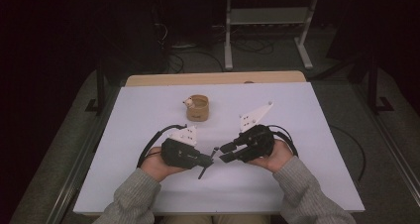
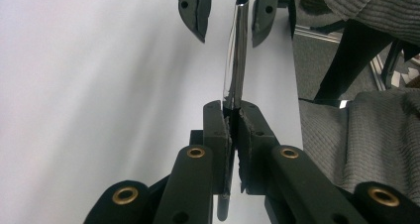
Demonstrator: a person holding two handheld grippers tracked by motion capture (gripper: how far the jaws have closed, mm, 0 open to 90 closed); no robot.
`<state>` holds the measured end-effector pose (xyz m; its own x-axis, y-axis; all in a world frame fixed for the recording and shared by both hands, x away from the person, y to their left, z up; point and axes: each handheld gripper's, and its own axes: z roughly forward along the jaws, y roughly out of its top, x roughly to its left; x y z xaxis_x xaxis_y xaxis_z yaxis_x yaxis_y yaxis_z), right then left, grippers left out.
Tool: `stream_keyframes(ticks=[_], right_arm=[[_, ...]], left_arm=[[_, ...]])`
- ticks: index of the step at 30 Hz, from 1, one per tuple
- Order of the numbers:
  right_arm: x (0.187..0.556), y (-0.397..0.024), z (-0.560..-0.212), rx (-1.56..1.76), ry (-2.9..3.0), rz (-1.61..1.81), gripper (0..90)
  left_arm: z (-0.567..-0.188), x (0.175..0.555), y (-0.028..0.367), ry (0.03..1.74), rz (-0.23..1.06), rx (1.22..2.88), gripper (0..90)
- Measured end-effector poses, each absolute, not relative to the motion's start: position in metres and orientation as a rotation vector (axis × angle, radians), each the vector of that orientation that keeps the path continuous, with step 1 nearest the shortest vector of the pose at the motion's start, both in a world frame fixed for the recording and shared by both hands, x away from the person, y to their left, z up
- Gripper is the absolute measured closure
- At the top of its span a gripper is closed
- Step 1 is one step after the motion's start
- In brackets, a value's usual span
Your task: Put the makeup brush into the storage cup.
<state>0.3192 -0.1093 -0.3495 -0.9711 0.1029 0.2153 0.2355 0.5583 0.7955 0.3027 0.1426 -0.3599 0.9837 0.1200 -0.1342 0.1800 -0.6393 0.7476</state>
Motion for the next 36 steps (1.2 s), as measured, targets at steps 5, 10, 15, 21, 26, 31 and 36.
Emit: stream_keyframes(ticks=[5,10,15,21,26,31,36], right_arm=[[0.321,-0.122,-0.357,-0.358,-2.661,-1.386,59.7],[0.32,-0.134,-0.364,-0.437,-2.656,-1.393,55.4],[0.318,-0.148,-0.369,-0.506,-2.653,-1.416,52.0],[0.315,-0.162,-0.376,-0.568,-2.66,-1.435,48.7],[0.313,-0.168,-0.382,-0.608,-2.665,-1.428,46.8],[0.311,-0.174,-0.385,-0.623,-2.676,-1.44,45.0],[0.312,-0.181,-0.386,-0.655,-2.671,-1.461,41.9]], left_arm=[[-0.359,0.31,0.144,0.242,-0.096,2.267,83.9],[-0.357,0.316,0.143,0.251,-0.096,2.275,83.9],[-0.354,0.322,0.143,0.262,-0.089,2.281,83.9],[-0.352,0.327,0.144,0.278,-0.083,2.284,83.9],[-0.349,0.331,0.146,0.294,-0.081,2.281,83.9],[-0.346,0.336,0.147,0.304,-0.075,2.282,83.8],[-0.342,0.341,0.148,0.316,-0.063,2.287,83.9]])
